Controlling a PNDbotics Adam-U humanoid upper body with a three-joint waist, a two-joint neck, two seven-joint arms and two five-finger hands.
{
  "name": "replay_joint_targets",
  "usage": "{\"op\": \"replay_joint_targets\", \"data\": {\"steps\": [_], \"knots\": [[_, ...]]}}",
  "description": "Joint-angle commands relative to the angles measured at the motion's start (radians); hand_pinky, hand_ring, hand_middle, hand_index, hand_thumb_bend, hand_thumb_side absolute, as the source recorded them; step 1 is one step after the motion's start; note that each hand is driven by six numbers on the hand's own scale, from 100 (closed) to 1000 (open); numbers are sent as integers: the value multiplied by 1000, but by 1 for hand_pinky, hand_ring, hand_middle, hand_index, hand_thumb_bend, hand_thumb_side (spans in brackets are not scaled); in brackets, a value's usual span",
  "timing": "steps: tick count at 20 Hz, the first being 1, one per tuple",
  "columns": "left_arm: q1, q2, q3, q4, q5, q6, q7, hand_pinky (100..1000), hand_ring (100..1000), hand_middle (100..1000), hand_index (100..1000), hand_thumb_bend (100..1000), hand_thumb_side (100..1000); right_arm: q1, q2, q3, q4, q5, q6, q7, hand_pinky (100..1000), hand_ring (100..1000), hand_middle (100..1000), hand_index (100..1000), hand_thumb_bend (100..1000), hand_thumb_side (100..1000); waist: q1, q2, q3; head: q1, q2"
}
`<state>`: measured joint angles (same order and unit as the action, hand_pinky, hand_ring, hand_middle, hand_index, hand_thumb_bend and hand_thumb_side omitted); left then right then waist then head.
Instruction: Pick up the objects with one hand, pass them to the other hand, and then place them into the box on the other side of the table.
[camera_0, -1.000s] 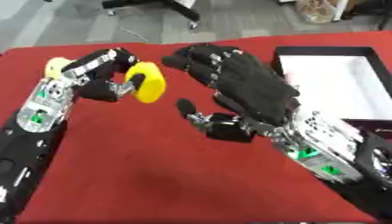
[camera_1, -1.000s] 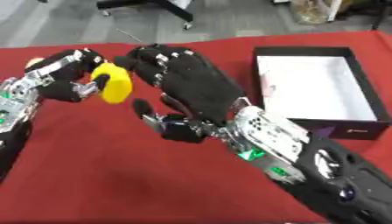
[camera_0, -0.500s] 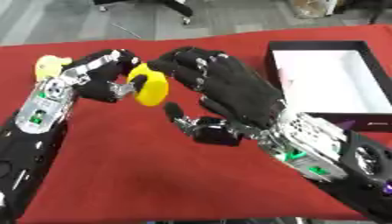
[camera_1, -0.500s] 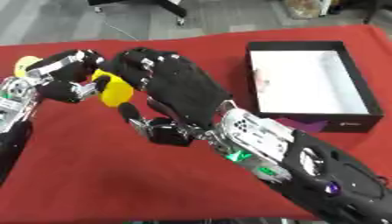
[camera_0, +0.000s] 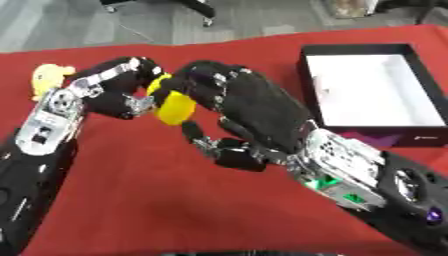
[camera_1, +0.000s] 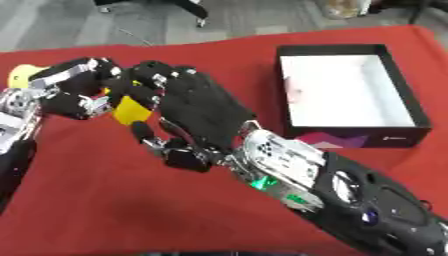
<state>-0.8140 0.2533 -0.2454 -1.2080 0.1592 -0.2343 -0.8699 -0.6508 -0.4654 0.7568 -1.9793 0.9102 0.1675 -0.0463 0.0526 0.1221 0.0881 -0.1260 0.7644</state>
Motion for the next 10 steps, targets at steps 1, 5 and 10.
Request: {"op": "replay_joint_targets", "data": {"steps": [1,5,10], "knots": [[-25,9,-1,-31,23,2,-24,548,411,324,427,100,318,-9,-6,-3,-21,10,12,-3,561,843,776,877,100,112,-2,-10,2,-5,6],[-24,13,-9,-47,40,18,-36,549,412,325,427,100,318,-5,-7,2,-21,22,24,-1,561,842,776,876,100,100,-2,-9,3,-6,6],[-15,30,-14,-70,57,31,-37,551,415,323,425,100,314,1,-9,6,-21,43,42,-2,561,827,776,889,100,100,-1,-8,3,-7,6]]}}
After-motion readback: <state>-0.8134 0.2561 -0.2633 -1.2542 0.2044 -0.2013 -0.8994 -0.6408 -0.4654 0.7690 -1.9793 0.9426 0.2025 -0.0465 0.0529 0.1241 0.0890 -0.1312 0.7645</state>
